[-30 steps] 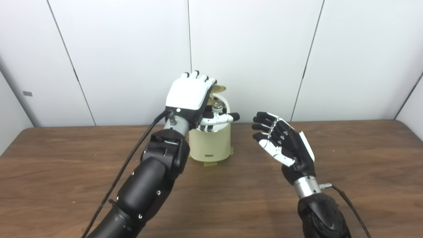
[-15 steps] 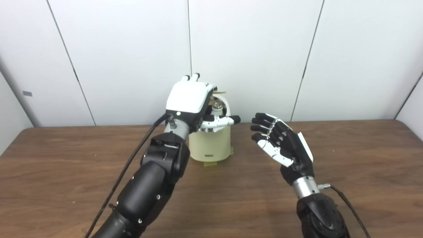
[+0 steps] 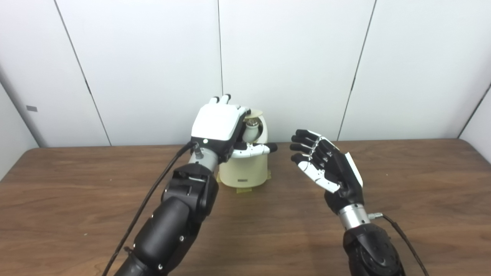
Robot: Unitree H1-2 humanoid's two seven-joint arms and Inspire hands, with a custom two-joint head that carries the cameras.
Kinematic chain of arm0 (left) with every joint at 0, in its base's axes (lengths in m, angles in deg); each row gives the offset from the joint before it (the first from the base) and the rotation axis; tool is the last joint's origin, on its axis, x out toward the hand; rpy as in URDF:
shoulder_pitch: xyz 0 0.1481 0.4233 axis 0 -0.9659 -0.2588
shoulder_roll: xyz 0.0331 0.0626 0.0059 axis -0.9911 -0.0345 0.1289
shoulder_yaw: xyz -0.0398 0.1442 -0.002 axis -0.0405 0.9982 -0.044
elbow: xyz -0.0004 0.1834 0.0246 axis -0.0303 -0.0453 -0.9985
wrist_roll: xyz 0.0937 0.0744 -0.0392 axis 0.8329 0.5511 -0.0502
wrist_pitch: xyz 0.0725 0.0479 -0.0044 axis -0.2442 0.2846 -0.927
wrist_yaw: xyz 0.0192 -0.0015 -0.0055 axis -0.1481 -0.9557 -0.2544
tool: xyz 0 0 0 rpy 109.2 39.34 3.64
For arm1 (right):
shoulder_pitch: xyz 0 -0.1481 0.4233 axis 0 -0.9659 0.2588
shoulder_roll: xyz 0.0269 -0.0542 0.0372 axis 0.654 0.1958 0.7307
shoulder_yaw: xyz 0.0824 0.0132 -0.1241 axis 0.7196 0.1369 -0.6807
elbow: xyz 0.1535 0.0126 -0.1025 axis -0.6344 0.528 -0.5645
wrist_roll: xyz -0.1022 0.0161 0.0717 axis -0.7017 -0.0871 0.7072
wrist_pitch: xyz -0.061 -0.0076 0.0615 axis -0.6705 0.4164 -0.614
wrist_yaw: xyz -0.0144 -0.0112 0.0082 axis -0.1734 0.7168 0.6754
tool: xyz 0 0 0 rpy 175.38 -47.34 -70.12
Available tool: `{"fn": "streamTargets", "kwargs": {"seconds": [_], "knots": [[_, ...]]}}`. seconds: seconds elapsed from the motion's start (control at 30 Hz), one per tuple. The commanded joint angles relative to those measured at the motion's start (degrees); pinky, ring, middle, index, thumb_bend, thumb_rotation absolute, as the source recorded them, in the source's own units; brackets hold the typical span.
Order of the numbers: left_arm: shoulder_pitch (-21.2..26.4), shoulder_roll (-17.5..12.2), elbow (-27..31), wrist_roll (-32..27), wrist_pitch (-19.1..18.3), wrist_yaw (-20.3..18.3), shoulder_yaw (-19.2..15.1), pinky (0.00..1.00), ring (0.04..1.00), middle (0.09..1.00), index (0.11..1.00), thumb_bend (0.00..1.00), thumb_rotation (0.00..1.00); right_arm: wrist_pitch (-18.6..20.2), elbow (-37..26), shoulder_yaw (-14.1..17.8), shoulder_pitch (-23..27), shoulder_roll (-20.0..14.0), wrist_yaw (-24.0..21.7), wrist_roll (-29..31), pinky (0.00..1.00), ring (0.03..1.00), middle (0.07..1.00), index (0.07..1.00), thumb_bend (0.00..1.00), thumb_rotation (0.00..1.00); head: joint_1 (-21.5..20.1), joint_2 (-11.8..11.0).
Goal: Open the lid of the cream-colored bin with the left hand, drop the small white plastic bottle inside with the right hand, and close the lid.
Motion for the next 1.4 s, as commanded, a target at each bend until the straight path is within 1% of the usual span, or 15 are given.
{"fn": "streamTargets", "kwargs": {"seconds": [0.0,0.13,0.23,0.37,0.47,0.6,0.83,1.03,1.23,1.37], "knots": [[1.7,0.0,0.4,0.7,0.5,1.7,-0.3,1.0,1.0,0.871,0.855,0.82,1.0,-0.4,-2.6,0.0,2.0,0.1,0.0,0.0,0.62,0.72,0.734,0.715,0.29,0.25,0.0,0.1],[0.6,0.1,0.0,1.3,0.5,1.2,0.0,1.0,1.0,0.869,0.848,0.83,1.0,-0.4,-2.5,0.2,2.0,-0.1,-0.2,0.3,0.63,0.727,0.737,0.715,0.3,0.28,-0.1,0.3],[-0.5,0.1,-0.3,1.7,0.4,1.3,0.2,1.0,0.997,0.866,0.84,0.83,1.0,-0.1,-2.8,0.2,2.0,0.1,-0.2,0.8,0.61,0.712,0.726,0.708,0.3,0.27,-0.2,0.7],[-1.5,0.3,-0.1,2.2,-0.2,-0.5,0.6,1.0,1.0,0.879,0.846,0.81,0.99,0.8,-3.5,0.2,2.0,0.4,0.0,0.7,0.61,0.713,0.728,0.711,0.3,0.27,-0.3,0.8],[-2.4,0.4,-1.0,1.8,0.1,0.5,0.8,1.0,0.984,0.871,0.837,0.8,0.97,1.2,-3.6,0.2,2.1,0.6,0.3,0.6,0.61,0.712,0.725,0.708,0.3,0.27,-0.5,0.8],[-3.3,0.7,-3.1,1.4,0.2,2.3,0.8,1.0,0.991,0.87,0.853,0.82,0.94,2.2,-3.8,0.5,2.2,0.6,0.4,0.9,0.62,0.714,0.726,0.709,0.3,0.27,-0.5,0.8],[-4.2,0.7,-4.4,0.6,0.6,4.7,0.9,1.0,0.986,0.875,0.845,0.82,0.93,2.6,-4.0,0.6,2.2,0.8,0.5,0.9,0.61,0.71,0.721,0.704,0.31,0.28,-0.6,1.0],[-4.3,0.2,-4.5,0.9,0.8,4.7,1.3,1.0,0.993,0.884,0.851,0.81,0.95,2.8,-4.2,0.5,2.2,0.8,0.4,1.0,0.61,0.709,0.724,0.707,0.31,0.28,-0.4,1.1],[-4.5,0.1,-4.0,0.5,0.9,5.2,1.2,1.0,0.982,0.873,0.84,0.81,0.93,2.8,-4.1,0.6,2.2,0.9,0.6,0.8,0.61,0.707,0.721,0.703,0.31,0.28,-0.4,1.1],[-4.3,-0.6,-2.6,0.9,1.8,5.0,1.5,1.0,0.998,0.879,0.861,0.8,0.93,2.7,-3.9,0.6,2.2,0.9,0.5,0.9,0.61,0.706,0.72,0.702,0.3,0.27,-0.4,1.0]]}}
